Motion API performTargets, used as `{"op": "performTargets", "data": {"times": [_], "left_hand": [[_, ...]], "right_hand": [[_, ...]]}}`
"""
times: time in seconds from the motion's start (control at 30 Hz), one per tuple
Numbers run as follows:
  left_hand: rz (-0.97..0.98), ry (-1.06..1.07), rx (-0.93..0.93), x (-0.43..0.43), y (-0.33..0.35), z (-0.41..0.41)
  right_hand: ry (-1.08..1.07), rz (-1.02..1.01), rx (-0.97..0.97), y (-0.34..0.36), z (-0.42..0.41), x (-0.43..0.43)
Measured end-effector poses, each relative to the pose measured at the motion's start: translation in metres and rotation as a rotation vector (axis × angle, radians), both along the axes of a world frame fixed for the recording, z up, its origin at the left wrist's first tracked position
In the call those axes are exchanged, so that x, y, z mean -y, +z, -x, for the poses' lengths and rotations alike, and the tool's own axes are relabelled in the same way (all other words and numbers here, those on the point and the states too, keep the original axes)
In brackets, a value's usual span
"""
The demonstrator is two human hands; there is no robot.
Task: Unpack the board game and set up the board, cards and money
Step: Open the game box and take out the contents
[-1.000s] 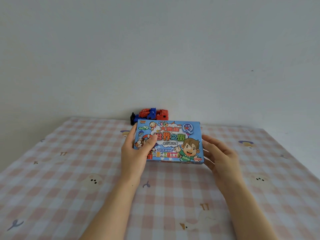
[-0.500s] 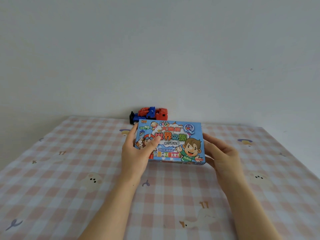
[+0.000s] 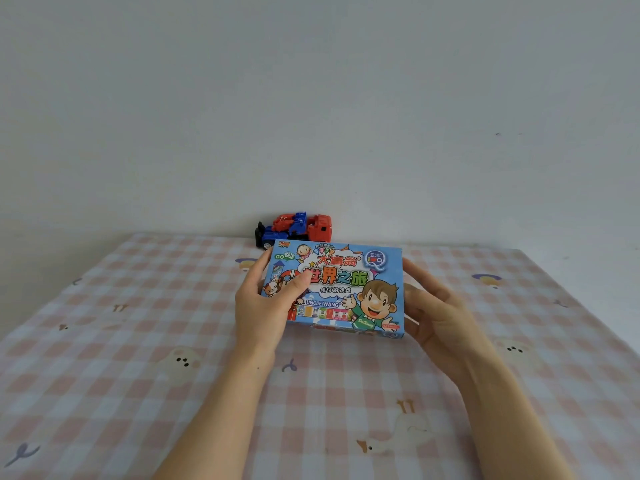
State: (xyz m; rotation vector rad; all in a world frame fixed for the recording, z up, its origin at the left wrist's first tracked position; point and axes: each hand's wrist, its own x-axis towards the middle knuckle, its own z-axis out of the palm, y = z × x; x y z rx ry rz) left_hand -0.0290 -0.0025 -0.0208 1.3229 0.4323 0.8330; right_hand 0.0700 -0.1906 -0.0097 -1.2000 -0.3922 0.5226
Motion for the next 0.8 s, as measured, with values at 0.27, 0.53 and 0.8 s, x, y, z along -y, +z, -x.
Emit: {"op": "performTargets", "data": {"times": [0.27,0.53,0.8], "left_hand": [[0.014,-0.014,0.016,0.002,0.002,0.001],[0.008,0.016,0.02,0.004,0.003,0.002],[-0.022,0.026,0.022,0.005,0.004,0.001]], "right_hand": [[-0.12,0.071,0.133,-0.001,0.004,-0.004],[-0.275,0.16,0.255,-0.002,0.008,-0.01],[-0.277,0.226,0.347,-0.007,0.008,-0.013]]}}
